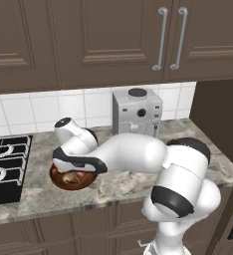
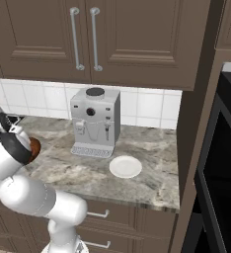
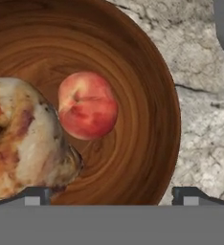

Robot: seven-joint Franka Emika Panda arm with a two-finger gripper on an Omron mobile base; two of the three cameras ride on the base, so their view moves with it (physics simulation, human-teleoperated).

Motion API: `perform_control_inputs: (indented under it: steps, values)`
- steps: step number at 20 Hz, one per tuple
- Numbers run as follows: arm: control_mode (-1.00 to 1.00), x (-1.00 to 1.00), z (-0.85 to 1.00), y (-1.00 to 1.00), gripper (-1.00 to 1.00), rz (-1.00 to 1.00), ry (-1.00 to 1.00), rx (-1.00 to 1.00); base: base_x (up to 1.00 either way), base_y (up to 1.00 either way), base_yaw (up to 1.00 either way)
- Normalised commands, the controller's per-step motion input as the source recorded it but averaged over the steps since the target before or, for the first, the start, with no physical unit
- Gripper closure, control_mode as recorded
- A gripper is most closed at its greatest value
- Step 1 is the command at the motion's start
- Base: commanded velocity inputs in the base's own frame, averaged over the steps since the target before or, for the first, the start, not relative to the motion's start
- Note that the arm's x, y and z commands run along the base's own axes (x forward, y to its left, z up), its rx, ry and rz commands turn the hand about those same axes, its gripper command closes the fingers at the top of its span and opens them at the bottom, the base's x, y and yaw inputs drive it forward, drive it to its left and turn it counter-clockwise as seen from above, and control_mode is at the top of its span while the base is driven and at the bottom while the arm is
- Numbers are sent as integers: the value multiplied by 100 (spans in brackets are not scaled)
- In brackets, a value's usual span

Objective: Remove the peach from the bowl and place it on the small plate. Then place the bowl with only the chicken drumstick in the microwave, close the door, and press the start button to microwave the chicken drumstick.

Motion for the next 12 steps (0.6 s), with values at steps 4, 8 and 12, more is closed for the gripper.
perform_control_inputs:
  steps: [4, 8, 12]
  values:
    - [-100, 13, -12, 0, -100, 0, -2, 6, 0, 0, 0]
    - [-100, 19, -12, -3, -100, 0, -8, 13, 0, 0, 0]
    - [-100, 11, -13, -5, -100, 0, -11, 12, 0, 0, 0]
